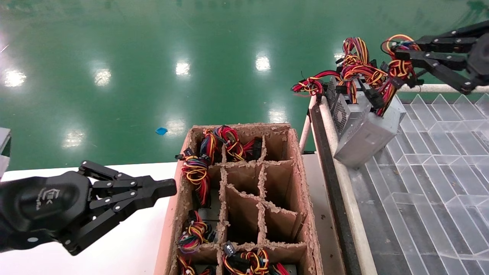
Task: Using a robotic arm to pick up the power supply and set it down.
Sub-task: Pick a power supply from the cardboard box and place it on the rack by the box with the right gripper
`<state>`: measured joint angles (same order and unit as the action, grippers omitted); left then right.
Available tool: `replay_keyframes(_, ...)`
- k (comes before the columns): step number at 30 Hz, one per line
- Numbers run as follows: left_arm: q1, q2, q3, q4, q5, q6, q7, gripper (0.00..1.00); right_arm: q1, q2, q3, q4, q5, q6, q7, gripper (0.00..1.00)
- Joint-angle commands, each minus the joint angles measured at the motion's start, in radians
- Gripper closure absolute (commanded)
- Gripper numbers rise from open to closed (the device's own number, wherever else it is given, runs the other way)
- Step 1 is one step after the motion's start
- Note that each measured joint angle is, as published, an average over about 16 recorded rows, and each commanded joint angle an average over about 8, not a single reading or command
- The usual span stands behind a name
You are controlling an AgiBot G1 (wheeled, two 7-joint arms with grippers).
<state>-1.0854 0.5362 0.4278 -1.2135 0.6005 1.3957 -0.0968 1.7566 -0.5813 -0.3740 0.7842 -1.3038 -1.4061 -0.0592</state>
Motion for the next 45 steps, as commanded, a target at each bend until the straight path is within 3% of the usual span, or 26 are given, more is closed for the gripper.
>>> replay_keyframes(1,0.0,0.0,0.0,0.0,0.0,0.0,0.0,1.0,-0.007,-0.021,0.001,-0.063,0.004,0.007,-0.043,1.0)
replay_keyframes(13,0.0,0.0,0.0,0.0,0.0,0.0,0.0,1.0,0.098,-0.112,-0.039,-0.32,-0.08,0.033,-0.192,1.0)
replay_keyframes(28,0.0,0.0,0.0,0.0,0.0,0.0,0.0,1.0,0.122,-0.215,-0.068,-0.467,-0.112,0.031,-0.277,0.98)
replay_keyframes(29,0.0,0.0,0.0,0.0,0.0,0.0,0.0,1.0,0.121,-0.221,-0.072,-0.473,-0.117,0.03,-0.279,0.9)
replay_keyframes(36,0.0,0.0,0.0,0.0,0.0,0.0,0.0,1.0,0.127,-0.251,-0.092,-0.502,-0.145,0.034,-0.288,0.05)
replay_keyframes(37,0.0,0.0,0.0,0.0,0.0,0.0,0.0,1.0,0.128,-0.254,-0.093,-0.505,-0.145,0.035,-0.29,0.0)
replay_keyframes(45,0.0,0.0,0.0,0.0,0.0,0.0,0.0,1.0,0.126,-0.266,-0.085,-0.519,-0.132,0.035,-0.309,0.0)
